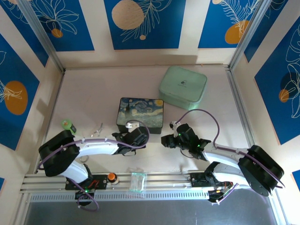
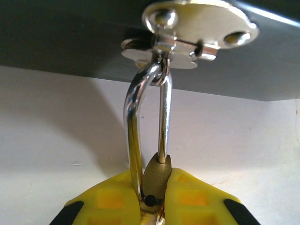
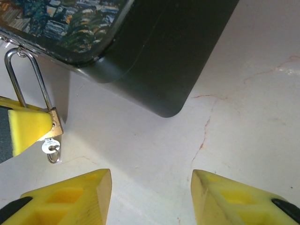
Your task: Unlock the padlock with the key
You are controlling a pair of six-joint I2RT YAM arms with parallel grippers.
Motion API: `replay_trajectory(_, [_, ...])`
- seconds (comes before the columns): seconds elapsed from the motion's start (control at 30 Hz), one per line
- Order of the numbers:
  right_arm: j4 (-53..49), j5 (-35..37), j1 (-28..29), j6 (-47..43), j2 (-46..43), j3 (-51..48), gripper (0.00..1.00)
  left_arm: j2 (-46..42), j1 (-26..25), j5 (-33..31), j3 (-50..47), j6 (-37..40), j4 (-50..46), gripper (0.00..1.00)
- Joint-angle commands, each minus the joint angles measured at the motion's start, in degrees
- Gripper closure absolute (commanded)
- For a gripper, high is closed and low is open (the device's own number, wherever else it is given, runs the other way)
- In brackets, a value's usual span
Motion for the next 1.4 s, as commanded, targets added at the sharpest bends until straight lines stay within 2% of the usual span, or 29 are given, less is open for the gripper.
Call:
replay_trajectory(0.0, [1.3, -0.4, -0.4, 0.3, 0.8, -0.6, 0.52, 1.2, 1.2, -3.5, -0.2, 2.1, -13.0, 0.87])
replay_trajectory(0.1, [1.5, -0.5, -0.5, 0.5, 1.4, -0.7, 0.52, 1.0, 1.5, -3.4, 0.3, 3.0, -13.9, 0.83])
replay_trajectory(0.33, [2.8, -0.8, -0.6, 0.6, 3.6, -0.8, 0.52, 3.9, 1.7, -0.8, 0.7, 4.4, -9.3, 0.82])
replay_trajectory(0.47, [2.8, -1.2, -0.6, 0.4, 4.4, -0.6, 0.52, 5.9, 1.8, -1.7, 2.6, 4.8, -11.0, 0.81])
replay_trajectory(0.57, [2.7, -1.2, -0.6, 0.3, 4.3, -0.7, 0.52, 6.8, 1.7, -2.6, 3.5, 4.7, -12.7, 0.76])
replay_trajectory(0.77, [2.7, -0.9, -0.7, 0.1, 4.3, -0.9, 0.52, 7.2, 1.7, -3.1, 2.9, 4.9, -11.0, 0.75])
replay_trajectory(0.87, [2.7, -1.0, -0.7, -0.1, 4.6, -0.8, 0.52, 8.2, 1.7, -3.6, 3.9, 5.4, -11.5, 0.70])
replay_trajectory(1.17, [3.2, -1.1, -0.9, -0.2, 5.9, -0.6, 0.52, 10.3, 0.7, -6.4, 6.2, 4.9, -15.6, 0.76])
replay_trajectory(1.37, [3.9, -1.4, -1.0, 0.0, 7.3, -0.4, 0.52, 9.3, 0.4, -7.2, 6.1, 4.6, -16.8, 0.73])
